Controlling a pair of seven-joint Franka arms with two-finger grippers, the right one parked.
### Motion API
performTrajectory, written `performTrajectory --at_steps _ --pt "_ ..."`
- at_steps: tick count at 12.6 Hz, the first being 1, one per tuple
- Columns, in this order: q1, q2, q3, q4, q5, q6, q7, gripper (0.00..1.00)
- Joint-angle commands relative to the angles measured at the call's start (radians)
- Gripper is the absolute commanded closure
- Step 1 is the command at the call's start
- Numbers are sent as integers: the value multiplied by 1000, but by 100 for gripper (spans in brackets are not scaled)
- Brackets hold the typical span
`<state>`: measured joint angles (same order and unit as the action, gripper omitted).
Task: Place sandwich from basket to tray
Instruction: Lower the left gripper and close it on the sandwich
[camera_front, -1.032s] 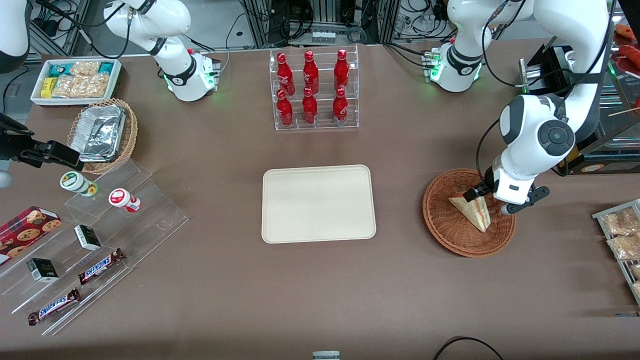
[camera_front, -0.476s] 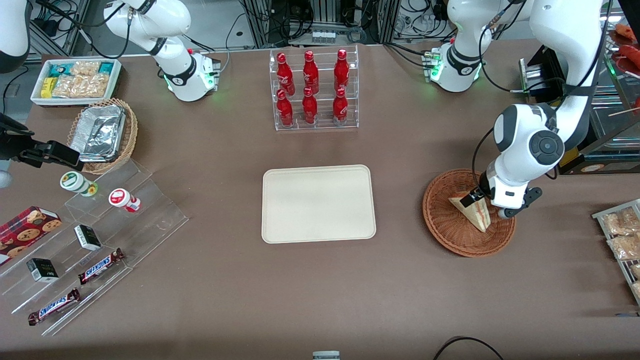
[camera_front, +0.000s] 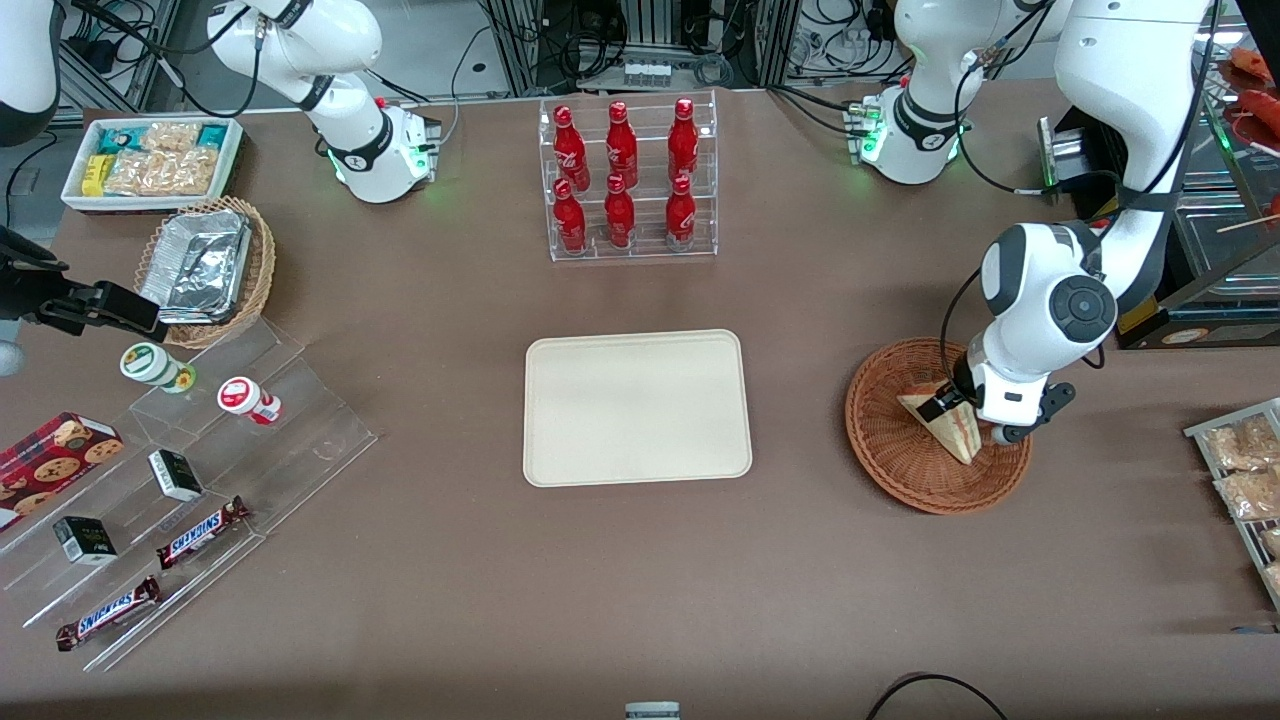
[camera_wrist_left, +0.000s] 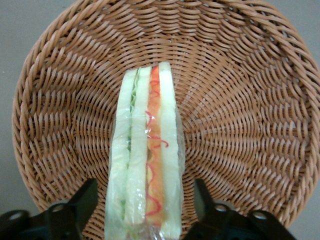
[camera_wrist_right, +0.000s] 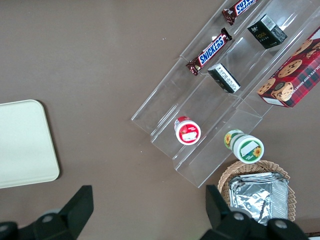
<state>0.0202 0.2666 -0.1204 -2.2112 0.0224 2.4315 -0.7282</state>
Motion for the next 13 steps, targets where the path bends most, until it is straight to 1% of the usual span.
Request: performTrajectory --at_steps 1,2,3,5,6,7,9,10,13 --pt "4 3 1 -5 16 12 -34 82" --pt "4 0 1 -5 16 6 -31 97" --pt "3 -6 -1 -4 16 0 -30 100" --pt "-5 -27 -2 17 16 -57 -28 100" --pt "-9 -32 -5 52 16 -107 -33 100" --pt "-16 -29 -11 104 16 -180 -33 100" --pt "-63 -20 -11 216 16 -328 -33 100" --pt "-74 -17 -13 255 16 -374 -30 100" --pt "-158 -20 -15 284 14 -414 -14 100"
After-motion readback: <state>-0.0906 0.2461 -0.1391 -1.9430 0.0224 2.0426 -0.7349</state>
